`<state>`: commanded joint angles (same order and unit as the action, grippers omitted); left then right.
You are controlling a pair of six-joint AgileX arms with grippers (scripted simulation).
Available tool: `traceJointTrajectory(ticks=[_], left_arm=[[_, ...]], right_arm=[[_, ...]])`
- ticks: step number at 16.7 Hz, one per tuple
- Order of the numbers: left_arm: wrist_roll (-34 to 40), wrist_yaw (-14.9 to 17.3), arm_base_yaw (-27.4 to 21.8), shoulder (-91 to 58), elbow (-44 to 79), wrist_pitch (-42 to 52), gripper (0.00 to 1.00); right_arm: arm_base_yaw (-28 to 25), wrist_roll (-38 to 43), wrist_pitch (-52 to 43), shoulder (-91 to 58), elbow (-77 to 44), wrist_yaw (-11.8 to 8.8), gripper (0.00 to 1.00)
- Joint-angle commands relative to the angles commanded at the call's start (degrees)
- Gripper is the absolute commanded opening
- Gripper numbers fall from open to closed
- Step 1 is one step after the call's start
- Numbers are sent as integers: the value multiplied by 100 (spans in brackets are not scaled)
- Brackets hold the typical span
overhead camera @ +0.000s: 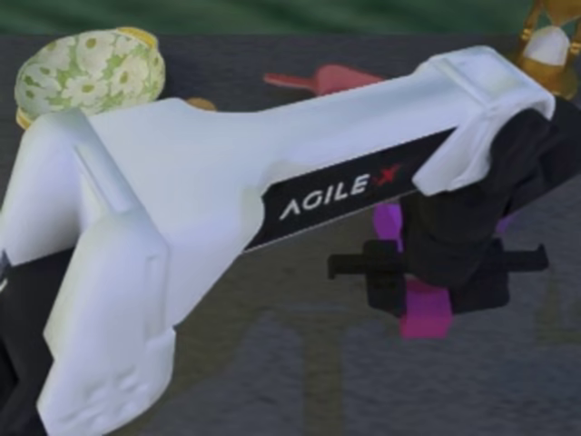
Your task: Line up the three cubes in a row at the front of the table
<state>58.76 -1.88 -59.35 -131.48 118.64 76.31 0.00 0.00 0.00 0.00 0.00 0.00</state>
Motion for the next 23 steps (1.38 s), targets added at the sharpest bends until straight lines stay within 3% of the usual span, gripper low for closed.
traceJointTrajectory(ticks=[6, 12, 17, 23], left_arm=[[-14, 4, 14, 8, -108, -108, 0], [-12, 9, 20, -162, -1099, -1288, 0], [-15, 2, 13, -194, -1266, -1461, 0], [-15, 2, 13, -194, -1266, -1461, 45]], right_arm=[[0, 0, 0, 0, 0, 0, 100], [0, 0, 0, 0, 0, 0, 100], [0, 0, 0, 0, 0, 0, 100], [0, 0, 0, 0, 0, 0, 100]])
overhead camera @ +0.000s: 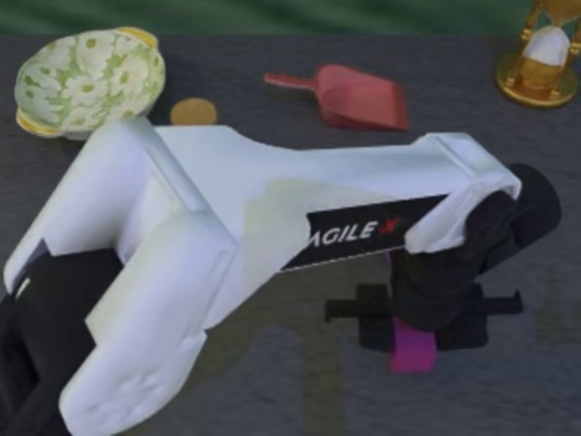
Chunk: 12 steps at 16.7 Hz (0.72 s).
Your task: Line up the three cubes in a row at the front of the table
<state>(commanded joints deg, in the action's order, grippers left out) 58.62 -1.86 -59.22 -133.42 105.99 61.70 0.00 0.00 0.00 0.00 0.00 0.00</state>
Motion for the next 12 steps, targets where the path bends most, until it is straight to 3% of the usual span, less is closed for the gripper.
traceJointTrajectory(ticks=[7, 12], left_arm=[[0, 0, 0, 0, 0, 0, 98], [0, 0, 0, 0, 0, 0, 100]], right_arm=[[0, 0, 0, 0, 0, 0, 100], [0, 0, 0, 0, 0, 0, 100]])
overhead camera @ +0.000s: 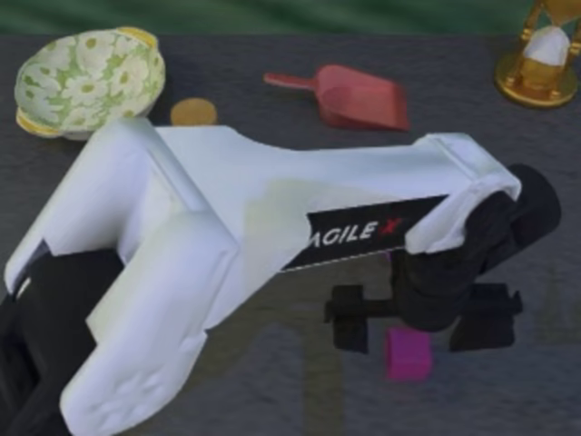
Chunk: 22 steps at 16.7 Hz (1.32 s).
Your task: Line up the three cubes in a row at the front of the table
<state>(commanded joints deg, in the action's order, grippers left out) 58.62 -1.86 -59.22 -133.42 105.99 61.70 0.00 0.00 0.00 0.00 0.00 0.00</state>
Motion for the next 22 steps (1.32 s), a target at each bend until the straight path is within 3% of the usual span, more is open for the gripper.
traceJointTrajectory(ticks=[6, 13, 19, 22], left_arm=[[7, -4, 0, 8, 99, 97, 100], [46, -2, 72, 230, 1159, 1399, 100], [32, -7, 72, 281, 1120, 1381, 100], [-68, -38, 361, 811, 614, 1061, 100]], right_arm=[[0, 0, 0, 0, 0, 0, 100], [0, 0, 0, 0, 0, 0, 100], [-10, -21, -40, -56, -57, -3, 100], [-82, -212, -397, -567, -573, -15, 100]])
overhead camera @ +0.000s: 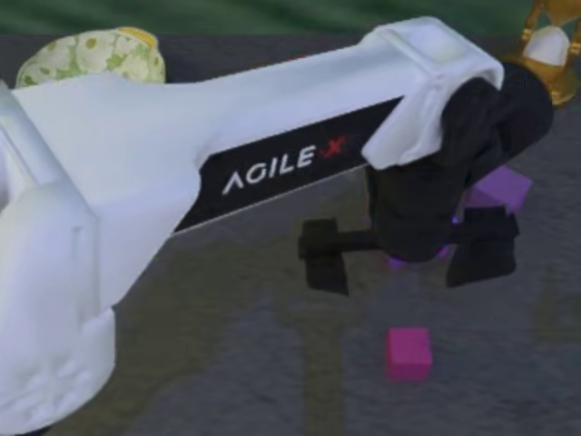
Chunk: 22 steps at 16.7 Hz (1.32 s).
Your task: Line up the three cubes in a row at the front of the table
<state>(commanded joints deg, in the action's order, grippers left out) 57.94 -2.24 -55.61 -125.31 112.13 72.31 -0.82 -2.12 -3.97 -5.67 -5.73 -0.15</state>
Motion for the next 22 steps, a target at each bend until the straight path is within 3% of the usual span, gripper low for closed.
traceJointTrajectory(ticks=[4, 8, 16, 22], left_arm=[[-322, -45, 800, 1543, -1392, -863, 100], [-998, -50, 1913, 3934, -3473, -2096, 100], [-3276, 49, 4159, 8991, -8140, -4821, 100], [-5042, 161, 5292, 11550, -10446, -6531, 100]], right_arm=[[-154, -496, -933, -1464, -1436, -1, 100], [-352, -1191, -2253, -3811, -3470, 20, 100], [-787, -2642, -5055, -9032, -7612, 65, 100], [-1031, -3424, -6517, -11564, -9925, 58, 100]])
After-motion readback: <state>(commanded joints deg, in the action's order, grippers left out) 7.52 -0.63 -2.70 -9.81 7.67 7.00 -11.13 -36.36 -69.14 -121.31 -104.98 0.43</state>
